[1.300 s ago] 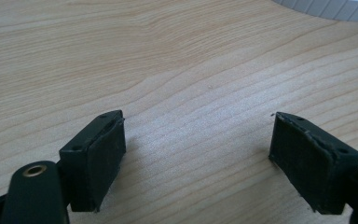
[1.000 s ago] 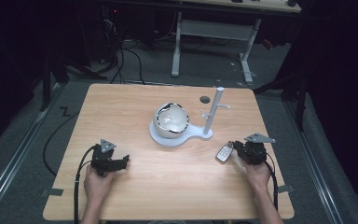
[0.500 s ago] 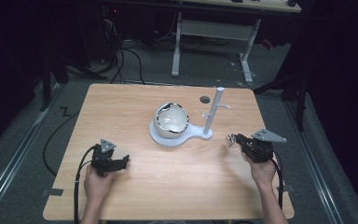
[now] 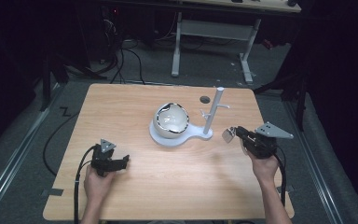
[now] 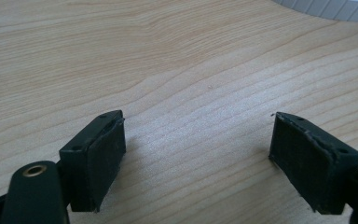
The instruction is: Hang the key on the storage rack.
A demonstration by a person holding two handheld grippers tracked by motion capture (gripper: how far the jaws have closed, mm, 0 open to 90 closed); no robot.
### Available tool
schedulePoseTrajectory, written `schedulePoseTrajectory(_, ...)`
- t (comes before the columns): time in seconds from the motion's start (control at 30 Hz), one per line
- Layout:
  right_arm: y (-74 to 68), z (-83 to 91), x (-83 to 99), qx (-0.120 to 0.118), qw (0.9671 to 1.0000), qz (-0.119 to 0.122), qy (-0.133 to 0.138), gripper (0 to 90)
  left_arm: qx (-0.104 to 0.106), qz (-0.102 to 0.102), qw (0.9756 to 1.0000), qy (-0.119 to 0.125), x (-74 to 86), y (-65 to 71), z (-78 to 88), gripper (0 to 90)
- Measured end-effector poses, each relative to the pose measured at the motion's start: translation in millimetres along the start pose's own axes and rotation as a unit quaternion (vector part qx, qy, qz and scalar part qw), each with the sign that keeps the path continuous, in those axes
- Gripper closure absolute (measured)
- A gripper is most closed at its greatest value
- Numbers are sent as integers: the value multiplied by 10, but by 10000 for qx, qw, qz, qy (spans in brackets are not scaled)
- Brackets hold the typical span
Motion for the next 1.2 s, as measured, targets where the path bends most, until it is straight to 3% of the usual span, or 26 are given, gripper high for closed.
schedulePoseTrajectory(0.57,45,57,-136,34,9998,-67,168,822,1,0,10000,1,0,0,0,187)
schedulePoseTrajectory(1.2,83,69,-464,125,9994,42,324,821,2,3,10000,0,0,0,0,187)
Point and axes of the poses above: each handheld gripper's, and its own axes: z roughly backward along the jaws, x roughly out of its underside, y roughly to its right, the point moved 1 cm from there along -z, roughly forward along the jaws, and after that the axes turned 7 degrees about z, right-handed, at the moved point
